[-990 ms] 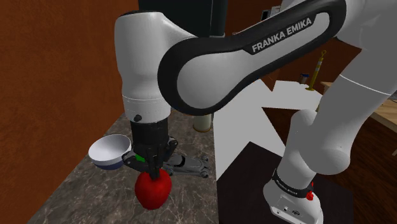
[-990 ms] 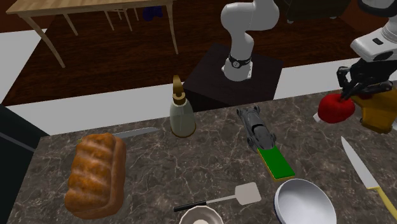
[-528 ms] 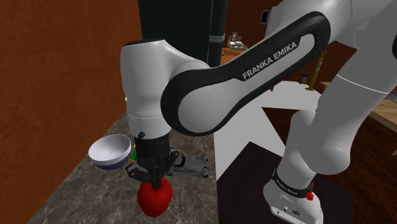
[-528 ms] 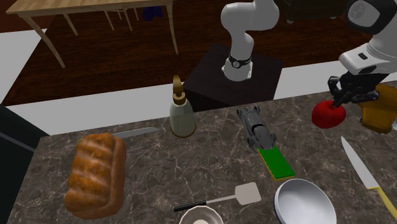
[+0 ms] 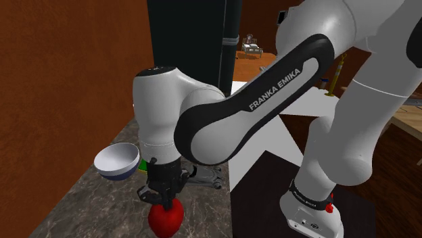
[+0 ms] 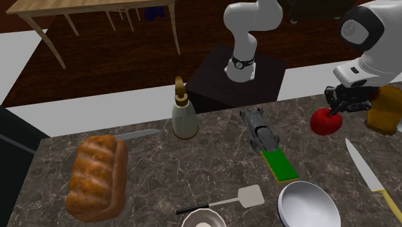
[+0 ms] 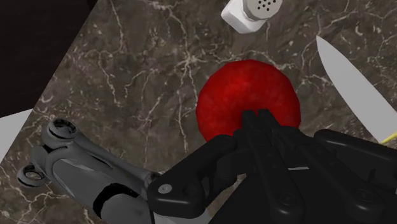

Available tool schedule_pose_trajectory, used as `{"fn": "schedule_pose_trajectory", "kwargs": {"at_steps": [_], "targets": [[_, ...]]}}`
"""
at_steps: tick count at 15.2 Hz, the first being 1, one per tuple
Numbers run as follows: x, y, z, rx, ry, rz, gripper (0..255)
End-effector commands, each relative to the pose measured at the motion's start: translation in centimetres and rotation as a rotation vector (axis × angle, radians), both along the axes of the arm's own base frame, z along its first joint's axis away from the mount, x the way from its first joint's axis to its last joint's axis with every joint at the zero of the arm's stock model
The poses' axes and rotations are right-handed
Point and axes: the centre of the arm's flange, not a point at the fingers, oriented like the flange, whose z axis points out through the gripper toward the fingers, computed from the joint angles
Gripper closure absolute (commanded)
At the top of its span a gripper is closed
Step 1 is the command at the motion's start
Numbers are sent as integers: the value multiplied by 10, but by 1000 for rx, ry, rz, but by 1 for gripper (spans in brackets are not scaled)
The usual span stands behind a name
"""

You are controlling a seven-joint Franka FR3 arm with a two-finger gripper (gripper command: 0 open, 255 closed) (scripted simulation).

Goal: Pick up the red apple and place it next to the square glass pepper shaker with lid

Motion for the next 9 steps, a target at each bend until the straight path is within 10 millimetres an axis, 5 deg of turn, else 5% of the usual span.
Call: {"fn": "schedule_pose_trajectory", "kwargs": {"at_steps": [1,9], "targets": [[1,0,-11,1,0,0,255],[1,0,-31,1,0,0,255]]}}
